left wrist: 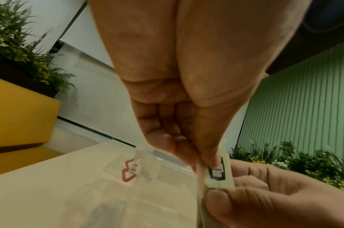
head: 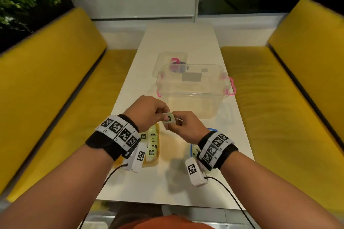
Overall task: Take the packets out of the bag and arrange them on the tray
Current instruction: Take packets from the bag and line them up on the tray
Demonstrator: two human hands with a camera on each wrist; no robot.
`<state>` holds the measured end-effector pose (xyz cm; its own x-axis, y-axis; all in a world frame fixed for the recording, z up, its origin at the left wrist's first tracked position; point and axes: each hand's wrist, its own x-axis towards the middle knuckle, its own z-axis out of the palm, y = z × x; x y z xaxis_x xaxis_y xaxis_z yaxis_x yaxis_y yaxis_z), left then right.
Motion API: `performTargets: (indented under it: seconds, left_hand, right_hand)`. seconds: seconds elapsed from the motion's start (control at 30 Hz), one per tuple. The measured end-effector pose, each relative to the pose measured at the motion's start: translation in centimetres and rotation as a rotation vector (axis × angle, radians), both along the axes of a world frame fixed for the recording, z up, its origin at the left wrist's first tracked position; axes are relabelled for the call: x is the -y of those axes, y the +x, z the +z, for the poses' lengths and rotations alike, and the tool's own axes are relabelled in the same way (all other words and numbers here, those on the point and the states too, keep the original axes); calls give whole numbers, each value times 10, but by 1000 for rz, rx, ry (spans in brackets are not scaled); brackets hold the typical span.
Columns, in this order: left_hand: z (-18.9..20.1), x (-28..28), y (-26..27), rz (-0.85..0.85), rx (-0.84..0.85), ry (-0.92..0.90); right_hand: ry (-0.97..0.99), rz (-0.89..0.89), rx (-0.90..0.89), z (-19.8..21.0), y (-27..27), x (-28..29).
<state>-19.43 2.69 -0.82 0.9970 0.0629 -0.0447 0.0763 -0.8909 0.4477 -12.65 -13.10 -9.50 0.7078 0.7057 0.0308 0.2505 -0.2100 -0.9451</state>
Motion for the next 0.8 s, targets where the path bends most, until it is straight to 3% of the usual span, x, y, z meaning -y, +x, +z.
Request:
performTargets:
  seconds: [0.1, 0.2, 0.37, 0.53, 0.8]
  left_hand:
    - [-2, -20, -6, 49, -21, 46]
    - [-10, -40, -10, 110, -78, 137]
    - [-42, -61, -9, 82, -395, 396]
    - [-80, -69, -3, -33, -642, 472]
    - [-99, -75, 14, 29, -582, 428]
  right_hand:
    - [-53, -35, -4, -4, 1, -13]
    - [-68, -55, -184, -8, 4, -18]
    - [-63, -57, -336, -14, 5, -24]
    - [-157, -103, -215, -19, 9, -29]
    - [-268, -37, -74, -25, 13, -31]
